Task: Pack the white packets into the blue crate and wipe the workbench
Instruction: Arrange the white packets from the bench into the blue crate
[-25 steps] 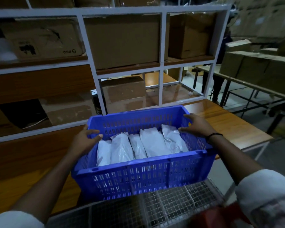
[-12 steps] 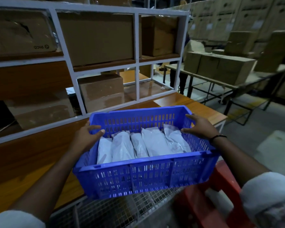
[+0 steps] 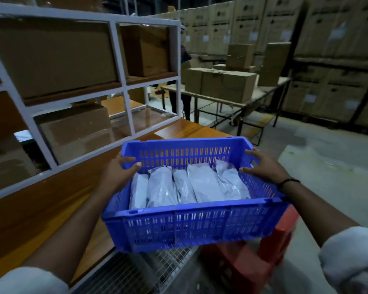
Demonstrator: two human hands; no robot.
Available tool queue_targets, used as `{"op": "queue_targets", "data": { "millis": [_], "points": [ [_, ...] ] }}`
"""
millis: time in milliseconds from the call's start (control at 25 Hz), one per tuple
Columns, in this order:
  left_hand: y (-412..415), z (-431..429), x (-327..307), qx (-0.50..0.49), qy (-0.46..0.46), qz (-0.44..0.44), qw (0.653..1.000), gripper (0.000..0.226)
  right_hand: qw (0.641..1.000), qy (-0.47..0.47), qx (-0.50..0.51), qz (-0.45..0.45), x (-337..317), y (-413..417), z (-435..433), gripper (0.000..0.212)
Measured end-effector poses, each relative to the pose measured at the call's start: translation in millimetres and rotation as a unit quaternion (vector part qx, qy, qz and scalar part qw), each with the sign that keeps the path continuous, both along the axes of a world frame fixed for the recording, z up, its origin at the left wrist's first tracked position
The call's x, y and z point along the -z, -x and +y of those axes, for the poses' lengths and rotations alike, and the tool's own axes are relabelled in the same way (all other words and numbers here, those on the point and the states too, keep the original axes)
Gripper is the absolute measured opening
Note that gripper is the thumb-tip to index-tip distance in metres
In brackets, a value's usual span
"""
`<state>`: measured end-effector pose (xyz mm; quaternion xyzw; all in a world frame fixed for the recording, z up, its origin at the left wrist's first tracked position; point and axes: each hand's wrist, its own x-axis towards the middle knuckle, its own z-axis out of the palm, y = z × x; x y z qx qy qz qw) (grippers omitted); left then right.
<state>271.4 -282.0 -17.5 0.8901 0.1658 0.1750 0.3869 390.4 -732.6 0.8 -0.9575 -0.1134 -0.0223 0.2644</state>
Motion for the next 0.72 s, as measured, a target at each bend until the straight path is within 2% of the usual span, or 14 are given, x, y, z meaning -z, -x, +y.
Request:
{"op": "queue_targets", "data": {
  "millis": [120,240,520,720],
  "points": [
    [-34,-47,-4,0.056,0.020,-0.028,0.998,0.043,0.997,-0.020,0.068,-0.002,4,9,-49,0.082],
    [-69,-101,-1,0.110,0.030,-0.019,0.993,0.043,0.989,-0.049,0.141,0.003,13,18,-106,0.079],
    [-145,-226,14,0.209,0.015,-0.013,0.978,0.040,0.967,-0.076,0.242,0.004,42,26,-233,0.076],
    [-203,-306,43,0.258,0.001,0.028,0.966,0.039,0.954,-0.085,0.286,0.022,72,8,-307,0.077]
  ]
}}
